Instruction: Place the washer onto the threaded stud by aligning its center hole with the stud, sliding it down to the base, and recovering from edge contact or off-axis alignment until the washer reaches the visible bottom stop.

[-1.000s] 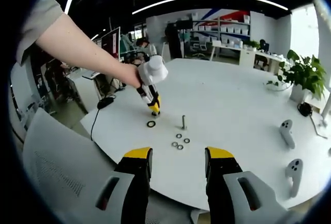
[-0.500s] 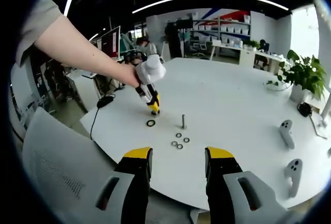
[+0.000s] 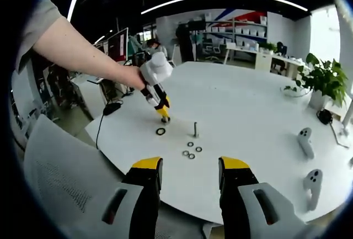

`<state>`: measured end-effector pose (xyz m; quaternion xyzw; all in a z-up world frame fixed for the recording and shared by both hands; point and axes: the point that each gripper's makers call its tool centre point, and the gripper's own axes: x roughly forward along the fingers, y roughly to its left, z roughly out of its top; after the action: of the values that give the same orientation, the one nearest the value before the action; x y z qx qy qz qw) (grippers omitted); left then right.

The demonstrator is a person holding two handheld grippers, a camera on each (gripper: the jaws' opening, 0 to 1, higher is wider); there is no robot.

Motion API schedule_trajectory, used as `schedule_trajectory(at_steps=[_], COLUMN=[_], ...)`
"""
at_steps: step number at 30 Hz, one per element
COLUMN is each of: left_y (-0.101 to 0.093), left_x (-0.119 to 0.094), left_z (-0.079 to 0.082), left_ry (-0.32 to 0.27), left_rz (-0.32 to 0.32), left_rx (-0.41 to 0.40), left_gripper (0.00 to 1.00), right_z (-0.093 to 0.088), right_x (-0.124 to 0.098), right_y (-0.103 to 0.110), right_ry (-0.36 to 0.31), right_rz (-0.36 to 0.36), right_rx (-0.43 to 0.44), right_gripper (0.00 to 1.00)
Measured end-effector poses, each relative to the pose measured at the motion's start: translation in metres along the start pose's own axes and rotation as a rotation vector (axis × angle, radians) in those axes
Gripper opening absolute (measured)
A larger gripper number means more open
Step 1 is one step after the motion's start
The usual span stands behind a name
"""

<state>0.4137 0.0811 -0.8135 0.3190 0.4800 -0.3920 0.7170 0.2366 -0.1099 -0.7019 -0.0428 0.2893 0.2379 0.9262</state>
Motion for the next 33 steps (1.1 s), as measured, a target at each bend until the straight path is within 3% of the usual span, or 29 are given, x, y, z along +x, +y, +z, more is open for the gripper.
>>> schedule_trajectory(at_steps=[22, 33], left_y=[-0.019, -0.037], left_x=[-0.041, -0.018], left_z=[-0.002, -0.023], left_ry=[-0.084, -0.042], left_rz=[0.036, -0.003], left_rx=[0.03, -0.042], left_gripper=[0.28, 0.28], right_z=[0.001, 0.001], right_x=[0.0, 0.0], right_y=[0.005, 0.004], right_ry=[-0.001, 0.0], right_rz=[0.016, 0.012], right_rx=[-0.014, -0.006], right_gripper=[0.43, 0.43])
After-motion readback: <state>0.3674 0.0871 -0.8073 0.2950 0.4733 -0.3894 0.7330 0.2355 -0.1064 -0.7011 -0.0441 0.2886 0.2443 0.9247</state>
